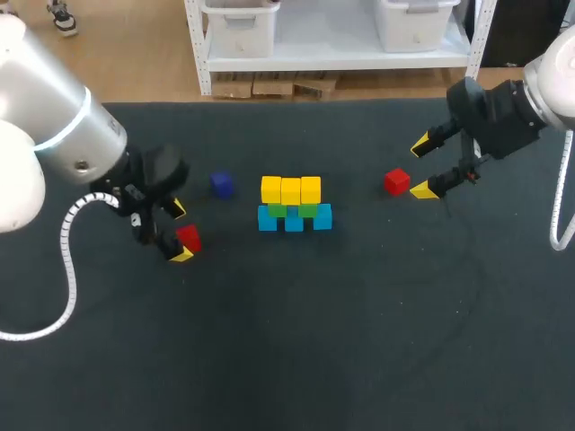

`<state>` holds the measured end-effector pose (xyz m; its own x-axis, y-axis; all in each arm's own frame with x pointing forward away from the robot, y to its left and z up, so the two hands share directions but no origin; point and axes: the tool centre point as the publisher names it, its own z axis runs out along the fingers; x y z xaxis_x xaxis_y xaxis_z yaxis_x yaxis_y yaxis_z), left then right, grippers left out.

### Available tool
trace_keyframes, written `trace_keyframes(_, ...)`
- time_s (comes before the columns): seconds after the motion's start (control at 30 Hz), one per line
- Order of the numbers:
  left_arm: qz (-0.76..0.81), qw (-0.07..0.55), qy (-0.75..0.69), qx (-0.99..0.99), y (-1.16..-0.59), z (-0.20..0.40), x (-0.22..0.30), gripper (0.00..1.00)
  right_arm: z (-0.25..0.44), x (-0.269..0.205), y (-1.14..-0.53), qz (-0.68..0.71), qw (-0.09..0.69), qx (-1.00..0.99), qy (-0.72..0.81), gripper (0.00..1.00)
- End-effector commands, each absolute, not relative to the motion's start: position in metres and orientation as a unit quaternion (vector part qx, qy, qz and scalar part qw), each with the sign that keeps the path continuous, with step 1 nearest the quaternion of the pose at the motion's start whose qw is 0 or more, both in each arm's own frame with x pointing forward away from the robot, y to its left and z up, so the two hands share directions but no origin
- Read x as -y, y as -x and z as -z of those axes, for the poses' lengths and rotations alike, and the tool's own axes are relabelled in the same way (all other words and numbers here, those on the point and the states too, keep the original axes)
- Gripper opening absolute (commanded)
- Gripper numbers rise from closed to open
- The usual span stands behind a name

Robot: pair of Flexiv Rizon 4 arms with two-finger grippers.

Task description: Place the blue cubes, place green cubes on the blue cubes, place the yellow cubes on the green cubes, then place the red cubes on the yellow cubes, and place purple cube on the red cubes.

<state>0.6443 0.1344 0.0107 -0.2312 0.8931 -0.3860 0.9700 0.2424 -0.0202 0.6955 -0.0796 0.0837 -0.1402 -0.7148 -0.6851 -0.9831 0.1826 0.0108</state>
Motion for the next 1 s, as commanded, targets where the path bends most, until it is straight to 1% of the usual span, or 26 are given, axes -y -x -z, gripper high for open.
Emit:
trace_keyframes(0.03, 0.125, 0.146, -0.600, -0.777, -0.648, -0.007, -0.134, 0.98, -0.083, 0.080, -0.696, -0.241, 0.281, -0.715, 0.593, 1.00)
trace_keyframes(0.1, 0.125, 0.145, -0.599, -0.778, -0.649, -0.006, -0.134, 0.96, -0.083, 0.080, -0.696, -0.241, 0.281, -0.715, 0.593, 1.00)
trace_keyframes(0.17, 0.124, 0.144, -0.598, -0.779, -0.649, -0.005, -0.134, 0.91, -0.083, 0.080, -0.696, -0.241, 0.281, -0.715, 0.593, 1.00)
trace_keyframes(0.23, 0.124, 0.144, -0.596, -0.780, -0.650, -0.004, -0.134, 0.78, -0.083, 0.080, -0.696, -0.241, 0.281, -0.715, 0.593, 1.00)
trace_keyframes(0.27, 0.123, 0.143, -0.596, -0.780, -0.650, -0.004, -0.134, 0.74, -0.083, 0.080, -0.696, -0.241, 0.281, -0.715, 0.593, 1.00)
trace_keyframes(0.33, 0.122, 0.143, -0.595, -0.781, -0.651, -0.004, -0.133, 0.49, -0.083, 0.080, -0.696, -0.241, 0.281, -0.715, 0.593, 1.00)
trace_keyframes(0.4, 0.122, 0.143, -0.595, -0.782, -0.651, -0.004, -0.132, 0.44, -0.083, 0.080, -0.696, -0.241, 0.281, -0.715, 0.593, 1.00)
trace_keyframes(0.5, 0.123, 0.142, -0.595, -0.781, -0.651, -0.003, -0.132, 0.42, -0.083, 0.080, -0.696, -0.241, 0.281, -0.715, 0.593, 1.00)
trace_keyframes(0.6, 0.123, 0.142, -0.594, -0.782, -0.650, -0.003, -0.132, 0.34, -0.083, 0.080, -0.696, -0.241, 0.281, -0.715, 0.593, 1.00)
trace_keyframes(0.67, 0.124, 0.143, -0.594, -0.782, -0.649, -0.002, -0.132, 0.26, -0.083, 0.080, -0.696, -0.241, 0.281, -0.715, 0.593, 1.00)
trace_keyframes(0.7, 0.124, 0.143, -0.593, -0.782, -0.648, -0.002, -0.132, 0.19, -0.083, 0.080, -0.696, -0.241, 0.281, -0.715, 0.593, 1.00)
trace_keyframes(0.73, 0.124, 0.143, -0.593, -0.782, -0.648, -0.002, -0.132, 0.08, -0.083, 0.080, -0.696, -0.241, 0.281, -0.715, 0.593, 1.00)
trace_keyframes(0.77, 0.124, 0.143, -0.593, -0.782, -0.648, -0.003, -0.132, 0.00, -0.083, 0.080, -0.696, -0.241, 0.281, -0.715, 0.593, 1.00)
trace_keyframes(1.0, 0.115, 0.156, -0.605, -0.772, -0.650, -0.027, -0.130, 0.00, -0.083, 0.080, -0.696, -0.241, 0.281, -0.715, 0.593, 1.00)
